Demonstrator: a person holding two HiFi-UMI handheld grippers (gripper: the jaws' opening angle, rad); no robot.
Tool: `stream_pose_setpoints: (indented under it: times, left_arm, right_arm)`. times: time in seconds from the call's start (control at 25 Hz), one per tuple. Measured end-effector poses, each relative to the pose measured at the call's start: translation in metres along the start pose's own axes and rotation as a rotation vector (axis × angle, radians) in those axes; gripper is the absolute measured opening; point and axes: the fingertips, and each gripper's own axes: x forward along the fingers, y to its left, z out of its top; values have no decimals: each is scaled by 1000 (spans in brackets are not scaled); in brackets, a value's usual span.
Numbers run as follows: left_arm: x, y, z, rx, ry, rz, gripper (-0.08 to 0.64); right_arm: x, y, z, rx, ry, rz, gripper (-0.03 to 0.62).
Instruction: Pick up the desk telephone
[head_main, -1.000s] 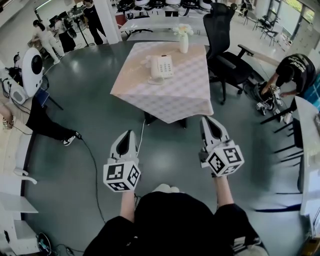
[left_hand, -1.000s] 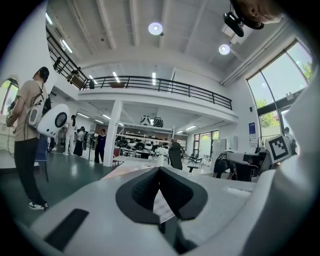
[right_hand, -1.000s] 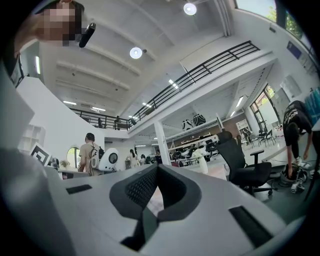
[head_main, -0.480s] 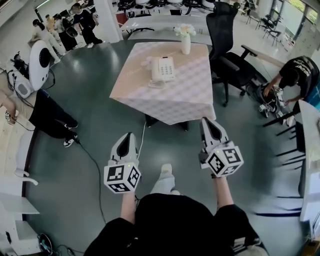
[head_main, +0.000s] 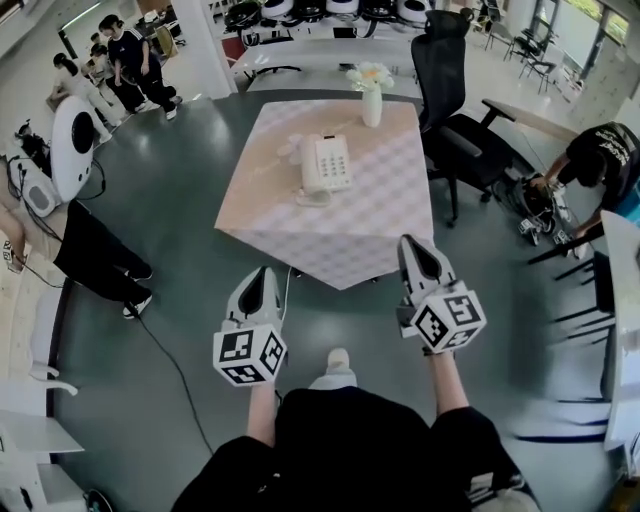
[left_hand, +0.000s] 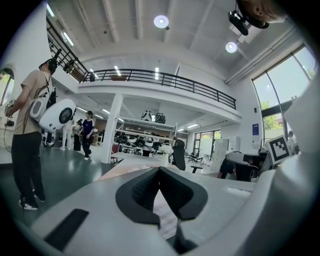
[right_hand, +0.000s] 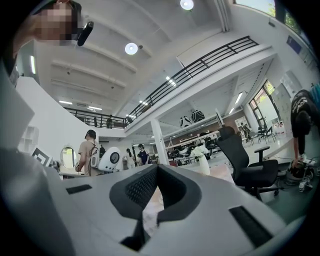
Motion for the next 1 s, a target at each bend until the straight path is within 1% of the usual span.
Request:
stream_pose_setpoints:
  times: [0.2,0.48,0.68,1.0]
  left_arm:
    - [44,19,8,3,-5,-15,0]
    - [97,43,16,8,3,-35,0]
    - [124,53,14,2,15,-50,0]
    - [154,61,2,-29,59,-67,0]
  right_arm:
    - [43,-13,1,0,-11,-7,-8]
    - [95,-30,-7,-7,1,-31,-8]
    - [120,-39,-15,7,9,-44,-8]
    - [143,-53,-27,20,47,-69,-8]
